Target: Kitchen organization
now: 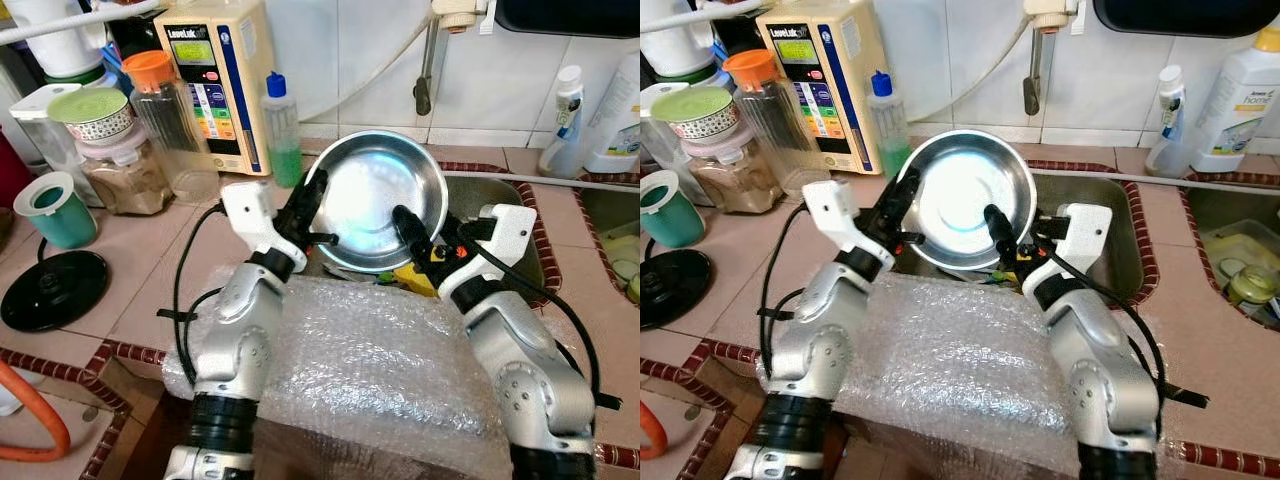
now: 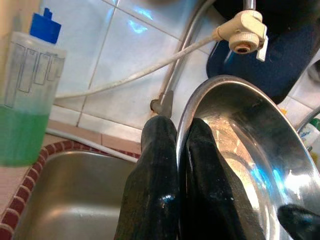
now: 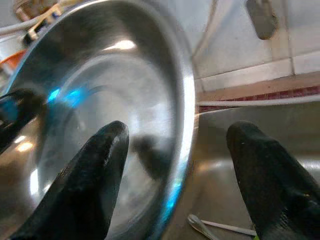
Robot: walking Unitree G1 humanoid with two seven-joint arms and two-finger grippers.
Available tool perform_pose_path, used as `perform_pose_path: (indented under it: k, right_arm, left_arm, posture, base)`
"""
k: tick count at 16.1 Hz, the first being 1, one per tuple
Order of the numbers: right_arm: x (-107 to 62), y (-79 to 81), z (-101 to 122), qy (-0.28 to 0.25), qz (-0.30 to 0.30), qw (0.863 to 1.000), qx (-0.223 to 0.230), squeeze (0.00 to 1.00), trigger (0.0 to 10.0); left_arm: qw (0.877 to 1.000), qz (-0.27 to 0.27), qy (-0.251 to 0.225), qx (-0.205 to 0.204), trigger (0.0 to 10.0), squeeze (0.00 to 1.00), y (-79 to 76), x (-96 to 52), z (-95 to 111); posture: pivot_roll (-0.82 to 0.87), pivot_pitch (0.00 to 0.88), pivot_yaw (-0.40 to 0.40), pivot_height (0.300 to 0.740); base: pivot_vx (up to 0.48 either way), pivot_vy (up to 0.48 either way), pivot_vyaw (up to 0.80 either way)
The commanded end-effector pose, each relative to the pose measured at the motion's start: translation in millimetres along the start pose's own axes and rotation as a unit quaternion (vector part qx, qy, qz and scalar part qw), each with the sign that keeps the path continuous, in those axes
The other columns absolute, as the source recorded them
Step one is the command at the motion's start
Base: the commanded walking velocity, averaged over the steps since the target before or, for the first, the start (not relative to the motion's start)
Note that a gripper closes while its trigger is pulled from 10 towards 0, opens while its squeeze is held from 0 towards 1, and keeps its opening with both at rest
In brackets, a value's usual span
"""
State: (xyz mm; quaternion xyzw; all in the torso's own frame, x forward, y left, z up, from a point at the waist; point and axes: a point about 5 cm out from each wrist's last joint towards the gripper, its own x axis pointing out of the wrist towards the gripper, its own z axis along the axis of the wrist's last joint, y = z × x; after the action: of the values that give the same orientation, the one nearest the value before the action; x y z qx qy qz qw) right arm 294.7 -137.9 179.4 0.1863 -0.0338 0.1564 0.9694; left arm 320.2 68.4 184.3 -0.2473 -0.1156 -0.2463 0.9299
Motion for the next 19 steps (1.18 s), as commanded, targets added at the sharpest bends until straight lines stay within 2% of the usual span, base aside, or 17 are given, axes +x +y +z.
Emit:
perform_pose_path:
  k: [1,4,6,7,9,10,11,14,16,18,19]
  right_arm:
    - [5.3,0.4,2,-0.008,-0.008,1.0,0.02,0.0,0.0]
    - [6.4,-0.8,-5,0.006,-0.008,0.998,0.062,0.0,0.0]
    - [8.1,-3.9,-18,0.031,-0.021,0.992,0.118,0.0,0.0]
    - [10.0,-2.5,-20,0.029,-0.02,0.991,0.129,0.0,0.0]
    - [10.0,1.1,-25,0.045,-0.015,0.986,0.162,0.0,0.0]
    - [6.9,1.7,-34,0.075,-0.011,0.977,0.2,0.0,0.0]
    - [4.9,-2.2,-39,0.085,-0.021,0.974,0.21,0.0,0.0]
    - [8.0,-5.7,-35,0.074,-0.033,0.978,0.195,0.0,0.0]
    - [9.9,-13.7,-29,0.065,-0.073,0.978,0.183,0.0,0.0]
    - [10.0,-26.6,-31,0.081,-0.135,0.969,0.188,0.0,0.0]
    - [11.1,-27.7,-32,0.082,-0.14,0.967,0.195,0.0,0.0]
  left_arm:
    - [1.0,-0.002,-0.007,0.007,0.0,0.0,0.2,-2.0,6]
    - [1.0,0.005,-0.004,0.007,0.0,0.0,1.5,-6.3,8]
    - [1.0,0.012,-0.002,-0.002,0.0,0.0,1.5,-8.2,6]
    - [1.0,0.005,0.002,0.002,0.0,0.0,0.5,-8.5,5]
    - [1.0,0.004,0.003,0.002,0.0,0.0,0.6,-8.2,7]
    - [1.0,-0.002,0.003,0.0,0.0,0.0,-0.4,-7.4,8]
    - [1.0,-0.005,0.004,0.002,0.0,0.0,-0.4,-7.4,8]
    - [1.0,0.001,0.01,0.005,0.0,0.0,3.0,-9.0,7]
    - [1.0,-0.002,0.015,0.008,0.0,0.0,1.2,-11.0,5]
    - [1.0,-0.008,0.019,0.009,0.0,0.0,-0.9,-11.8,4]
    - [0.999,-0.017,0.024,0.014,0.0,0.0,-3.3,-11.4,3]
  posture:
    - [-0.07,0.0,0.082,0.74]
    - [-0.06,0.0,0.072,0.74]
    - [-0.06,0.0,0.076,0.74]
    - [-0.06,0.0,0.08,0.74]
    - [-0.06,0.0,0.089,0.74]
    - [-0.06,0.0,0.086,0.74]
    - [-0.06,0.0,0.088,0.74]
    - [-0.06,0.0,0.092,0.74]
    - [-0.06,0.0,0.094,0.74]
    - [-0.06,0.0,0.104,0.74]
    - [-0.05,0.0,0.11,0.74]
  base:
    - [0.0,0.0,0.0]
    - [0.0,0.0,0.0]
    - [0.0,0.0,0.0]
    - [0.0,0.0,0.0]
    - [0.0,0.0,0.0]
    - [0.0,0.0,0.0]
    - [0.0,0.0,0.0]
    - [0.0,0.0,0.0]
    - [0.0,0.0,0.0]
    - [0.0,0.0,0.0]
    - [0.0,0.0,0.0]
